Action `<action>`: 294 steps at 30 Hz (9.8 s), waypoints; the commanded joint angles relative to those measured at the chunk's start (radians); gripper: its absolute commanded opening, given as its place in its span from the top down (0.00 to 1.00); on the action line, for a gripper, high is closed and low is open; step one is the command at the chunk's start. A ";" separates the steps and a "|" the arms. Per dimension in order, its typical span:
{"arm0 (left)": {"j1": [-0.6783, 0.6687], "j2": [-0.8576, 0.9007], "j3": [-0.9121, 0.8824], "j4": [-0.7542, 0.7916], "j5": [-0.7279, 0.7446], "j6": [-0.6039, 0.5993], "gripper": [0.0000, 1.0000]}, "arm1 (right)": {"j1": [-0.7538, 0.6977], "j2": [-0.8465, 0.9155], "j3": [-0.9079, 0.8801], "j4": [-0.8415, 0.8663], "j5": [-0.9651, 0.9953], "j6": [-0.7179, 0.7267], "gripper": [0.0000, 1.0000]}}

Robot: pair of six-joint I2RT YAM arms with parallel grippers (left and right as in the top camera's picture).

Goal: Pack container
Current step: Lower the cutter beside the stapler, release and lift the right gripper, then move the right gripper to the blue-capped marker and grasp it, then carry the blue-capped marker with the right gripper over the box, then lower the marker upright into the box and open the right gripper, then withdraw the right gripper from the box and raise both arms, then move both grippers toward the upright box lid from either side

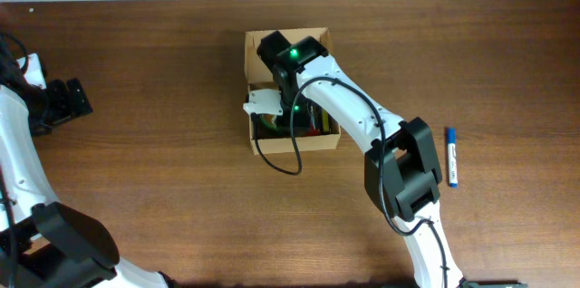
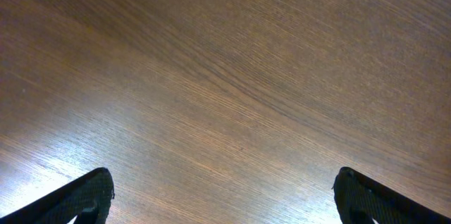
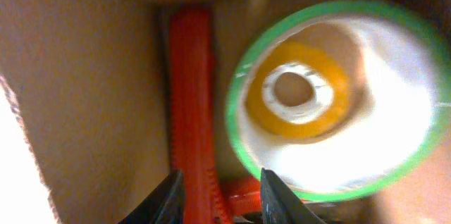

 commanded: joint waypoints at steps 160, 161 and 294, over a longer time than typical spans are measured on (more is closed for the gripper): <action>0.007 0.009 -0.003 0.002 0.008 0.019 0.00 | 0.010 -0.074 0.054 -0.079 -0.023 -0.085 0.96; 0.007 0.009 -0.003 0.002 0.008 0.019 0.01 | 0.010 -0.061 0.054 -0.079 -0.023 -0.085 0.96; -0.365 0.684 -0.002 1.086 1.301 -0.761 0.98 | -0.695 0.223 0.282 0.057 -0.706 1.023 0.96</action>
